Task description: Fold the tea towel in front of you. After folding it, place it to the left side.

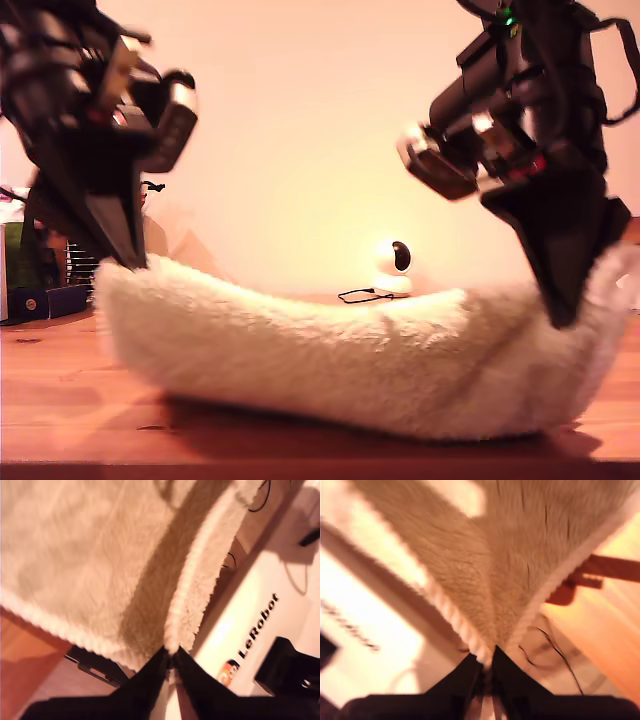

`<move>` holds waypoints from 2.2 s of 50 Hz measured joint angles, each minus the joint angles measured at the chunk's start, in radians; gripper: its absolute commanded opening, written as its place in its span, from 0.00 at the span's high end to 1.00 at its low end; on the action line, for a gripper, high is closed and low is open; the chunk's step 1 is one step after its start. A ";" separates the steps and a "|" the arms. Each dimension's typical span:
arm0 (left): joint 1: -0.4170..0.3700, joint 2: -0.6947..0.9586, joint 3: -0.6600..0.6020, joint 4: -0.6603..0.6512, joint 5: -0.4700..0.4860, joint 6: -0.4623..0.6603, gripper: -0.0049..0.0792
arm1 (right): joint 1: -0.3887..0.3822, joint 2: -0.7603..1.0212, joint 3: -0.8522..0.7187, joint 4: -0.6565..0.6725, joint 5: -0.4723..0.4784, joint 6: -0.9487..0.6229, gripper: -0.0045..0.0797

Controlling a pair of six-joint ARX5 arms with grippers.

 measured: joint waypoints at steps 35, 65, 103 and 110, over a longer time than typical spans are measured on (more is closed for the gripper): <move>0.027 0.000 0.000 0.155 -0.018 0.002 0.97 | 0.009 -0.074 0.000 0.102 0.037 -0.014 0.96; 0.101 0.000 0.000 0.388 -0.105 0.001 0.97 | -0.017 -0.074 0.000 0.502 0.142 0.026 0.96; 0.134 0.105 0.000 0.512 -0.244 -0.010 0.97 | -0.030 0.063 0.000 0.756 0.176 0.025 0.96; 0.140 0.105 0.000 0.519 -0.247 -0.013 0.97 | -0.031 0.109 0.000 0.771 0.181 0.025 0.96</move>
